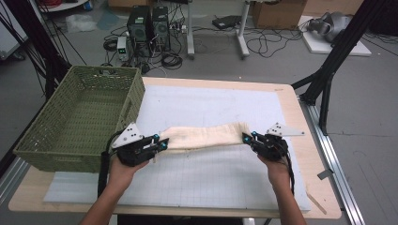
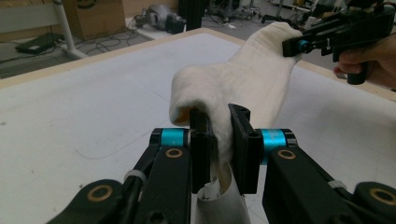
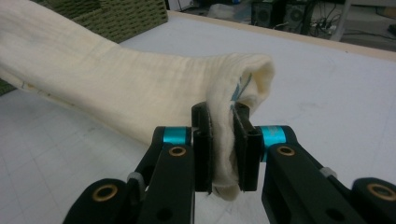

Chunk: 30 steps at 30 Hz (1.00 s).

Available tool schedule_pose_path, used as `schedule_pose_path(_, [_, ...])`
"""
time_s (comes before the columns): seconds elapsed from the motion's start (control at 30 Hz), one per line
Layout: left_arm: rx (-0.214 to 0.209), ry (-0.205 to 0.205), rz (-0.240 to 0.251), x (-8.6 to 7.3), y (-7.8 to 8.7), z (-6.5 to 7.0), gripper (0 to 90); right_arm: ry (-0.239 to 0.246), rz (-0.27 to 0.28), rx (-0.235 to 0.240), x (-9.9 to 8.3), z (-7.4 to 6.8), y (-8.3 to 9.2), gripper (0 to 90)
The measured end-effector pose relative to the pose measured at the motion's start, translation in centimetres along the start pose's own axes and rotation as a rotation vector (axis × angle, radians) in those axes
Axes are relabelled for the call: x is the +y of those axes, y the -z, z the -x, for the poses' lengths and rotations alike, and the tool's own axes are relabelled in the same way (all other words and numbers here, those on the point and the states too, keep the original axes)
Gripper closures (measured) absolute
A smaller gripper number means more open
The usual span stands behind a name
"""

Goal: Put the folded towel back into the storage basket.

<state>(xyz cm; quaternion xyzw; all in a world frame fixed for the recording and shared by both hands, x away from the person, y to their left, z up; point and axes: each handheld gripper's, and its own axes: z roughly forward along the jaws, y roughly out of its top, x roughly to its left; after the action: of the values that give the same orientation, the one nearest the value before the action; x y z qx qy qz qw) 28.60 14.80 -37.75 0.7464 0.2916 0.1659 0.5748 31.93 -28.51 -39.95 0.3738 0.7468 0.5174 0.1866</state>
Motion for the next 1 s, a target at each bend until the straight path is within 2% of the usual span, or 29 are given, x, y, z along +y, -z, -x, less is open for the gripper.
schedule_pose_path(0.33, [0.029,-0.012,0.038,0.9,2.4,0.2,79.8,0.012,0.010,0.013,2.2,-0.6,-2.0,80.1])
schedule_pose_path(0.67, [0.069,0.007,0.089,1.5,4.8,-0.4,80.0,0.081,0.032,0.025,6.9,-1.7,-5.0,80.4])
schedule_pose_path(0.7, [0.076,0.011,0.094,1.6,5.1,-0.5,80.0,0.081,0.032,0.025,6.9,-1.7,-5.0,80.4])
schedule_pose_path(1.0, [0.132,0.029,0.152,2.2,8.2,-1.3,80.2,0.153,0.031,0.055,11.5,-3.4,-8.1,80.4])
